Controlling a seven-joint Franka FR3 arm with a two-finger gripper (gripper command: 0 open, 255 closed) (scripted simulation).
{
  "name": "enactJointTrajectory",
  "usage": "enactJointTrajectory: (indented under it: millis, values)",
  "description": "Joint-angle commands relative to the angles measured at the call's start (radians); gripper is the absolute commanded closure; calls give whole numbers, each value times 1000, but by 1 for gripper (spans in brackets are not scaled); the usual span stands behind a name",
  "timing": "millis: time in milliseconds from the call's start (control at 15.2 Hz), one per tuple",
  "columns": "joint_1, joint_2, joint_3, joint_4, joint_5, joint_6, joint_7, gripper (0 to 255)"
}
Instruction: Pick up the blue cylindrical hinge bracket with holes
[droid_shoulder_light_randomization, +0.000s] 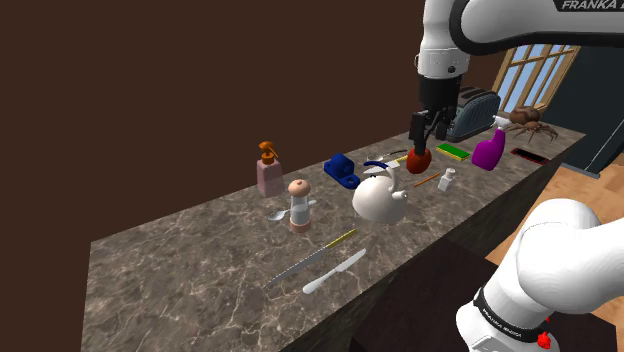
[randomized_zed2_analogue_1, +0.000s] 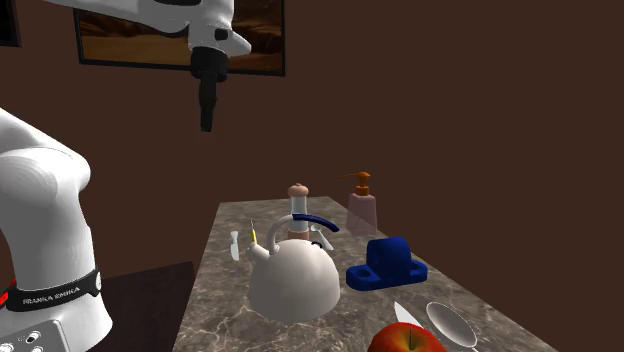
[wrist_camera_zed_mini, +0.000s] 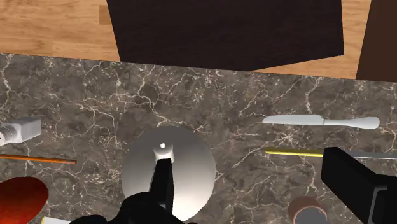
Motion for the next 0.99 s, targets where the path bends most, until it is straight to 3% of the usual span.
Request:
enactJointTrajectory:
  millis: [0,462,924]
  values:
    - [0,0,0,0,0,0,0,0]
    - [-22,169,-71,-25,0,258,-6,0]
    - [-32,383,-142,19,33,490,-32,0]
